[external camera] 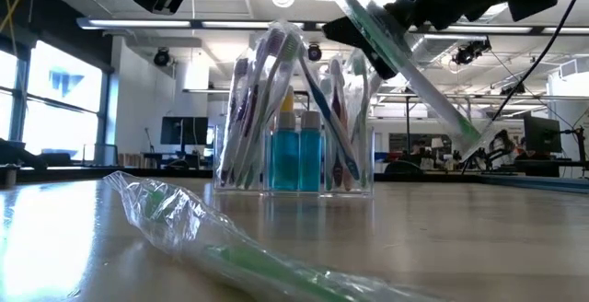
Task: Pick & Place toothbrushing station
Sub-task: Put the green toothbrush into the transparent organizer
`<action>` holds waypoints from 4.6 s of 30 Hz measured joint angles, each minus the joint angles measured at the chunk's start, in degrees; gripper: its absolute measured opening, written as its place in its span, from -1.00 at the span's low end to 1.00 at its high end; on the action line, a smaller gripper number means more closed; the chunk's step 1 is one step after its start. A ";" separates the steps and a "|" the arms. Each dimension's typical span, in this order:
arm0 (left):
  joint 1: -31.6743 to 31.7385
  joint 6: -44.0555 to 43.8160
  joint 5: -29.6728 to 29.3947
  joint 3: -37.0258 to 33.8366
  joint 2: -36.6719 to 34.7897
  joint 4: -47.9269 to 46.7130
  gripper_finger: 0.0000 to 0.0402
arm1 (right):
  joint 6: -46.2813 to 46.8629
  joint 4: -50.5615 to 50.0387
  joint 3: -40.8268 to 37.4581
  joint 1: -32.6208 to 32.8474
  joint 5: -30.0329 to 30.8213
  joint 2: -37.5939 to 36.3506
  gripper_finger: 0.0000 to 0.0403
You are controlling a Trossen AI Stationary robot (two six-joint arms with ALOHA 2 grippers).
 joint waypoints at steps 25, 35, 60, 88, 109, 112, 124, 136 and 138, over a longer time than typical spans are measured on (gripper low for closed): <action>0.00 -1.03 1.95 0.00 -0.01 -0.26 -0.89 | -4.89 3.68 0.61 -0.74 -4.14 2.16 -0.75; -0.02 0.49 3.19 0.00 -0.07 -0.66 -0.80 | -7.71 3.59 0.59 -0.41 -3.05 2.16 -0.90; -0.13 2.38 1.86 -0.02 -0.07 -0.57 -0.38 | -7.74 2.29 0.59 -0.37 -3.17 2.16 -0.91; -1.30 -17.08 1.47 -0.09 -7.93 -20.81 -0.38 | -9.01 -9.57 0.59 4.22 12.89 -2.58 -0.92; 14.50 -56.42 60.64 -3.53 -16.85 -49.49 -0.38 | 0.79 -56.90 0.59 25.24 61.94 -26.66 -0.92; 15.79 -56.30 60.70 -5.45 -16.87 -50.95 -0.38 | 0.39 -57.27 0.59 26.47 66.87 -29.98 -0.92; 26.27 -51.76 71.35 -19.23 -26.93 -34.67 -0.38 | -35.21 2.56 -13.06 16.56 42.81 -29.93 -0.92; 31.89 -72.25 75.56 -40.65 -37.90 -0.39 -0.38 | -36.36 41.09 -20.93 -2.20 20.84 -14.43 -0.92; 31.89 -78.34 75.36 -43.92 -38.42 6.05 -0.38 | -35.73 43.15 -20.30 -4.04 18.91 -11.56 -0.92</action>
